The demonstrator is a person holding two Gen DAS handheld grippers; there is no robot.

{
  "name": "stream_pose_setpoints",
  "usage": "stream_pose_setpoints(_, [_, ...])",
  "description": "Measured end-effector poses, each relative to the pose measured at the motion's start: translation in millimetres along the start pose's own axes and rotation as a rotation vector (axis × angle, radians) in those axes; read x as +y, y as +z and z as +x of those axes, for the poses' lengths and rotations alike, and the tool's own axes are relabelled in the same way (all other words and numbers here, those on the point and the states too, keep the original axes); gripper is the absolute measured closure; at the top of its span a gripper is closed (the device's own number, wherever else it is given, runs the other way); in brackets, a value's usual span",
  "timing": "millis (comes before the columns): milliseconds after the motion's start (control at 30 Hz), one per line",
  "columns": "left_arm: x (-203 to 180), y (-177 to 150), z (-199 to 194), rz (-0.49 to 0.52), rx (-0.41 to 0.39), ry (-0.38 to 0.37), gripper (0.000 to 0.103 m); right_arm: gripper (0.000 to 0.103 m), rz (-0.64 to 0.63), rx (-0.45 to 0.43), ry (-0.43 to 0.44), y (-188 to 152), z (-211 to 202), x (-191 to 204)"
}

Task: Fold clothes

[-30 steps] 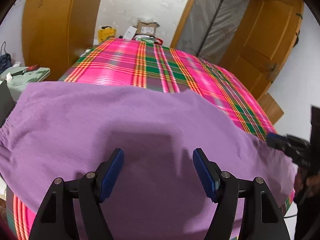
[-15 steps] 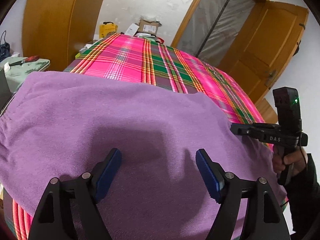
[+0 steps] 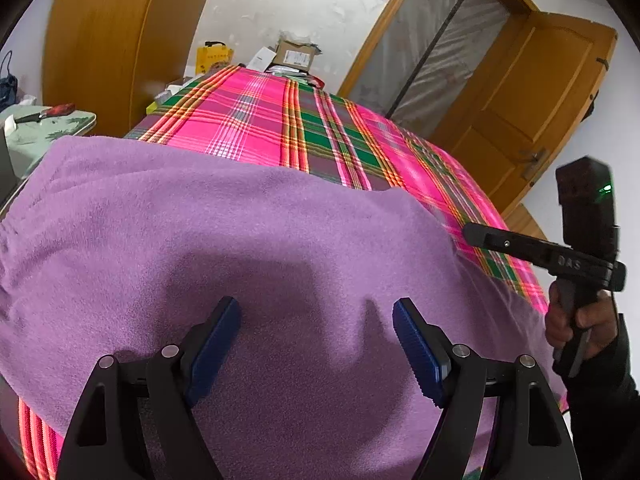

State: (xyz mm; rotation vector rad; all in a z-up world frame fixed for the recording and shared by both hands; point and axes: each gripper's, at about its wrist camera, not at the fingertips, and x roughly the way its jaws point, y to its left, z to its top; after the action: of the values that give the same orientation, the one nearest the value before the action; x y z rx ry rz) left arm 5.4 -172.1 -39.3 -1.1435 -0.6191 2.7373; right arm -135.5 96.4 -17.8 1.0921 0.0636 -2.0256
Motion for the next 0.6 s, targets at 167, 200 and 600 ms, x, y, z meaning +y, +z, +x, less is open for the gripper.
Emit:
stream_pose_setpoints(167, [0,0,-1,0.004,0.001,0.004,0.023,0.103,-0.036,0.072,-0.105,1,39,14])
stream_pose_setpoints(200, [0,0,-1,0.006,0.002,0.006,0.023,0.103,-0.006,0.078,-0.128,1,42,7])
stream_pose_setpoints(600, [25,15,-26,-0.018,-0.122,0.156,0.023,0.093,-0.054,-0.052,-0.128,-10,8,46])
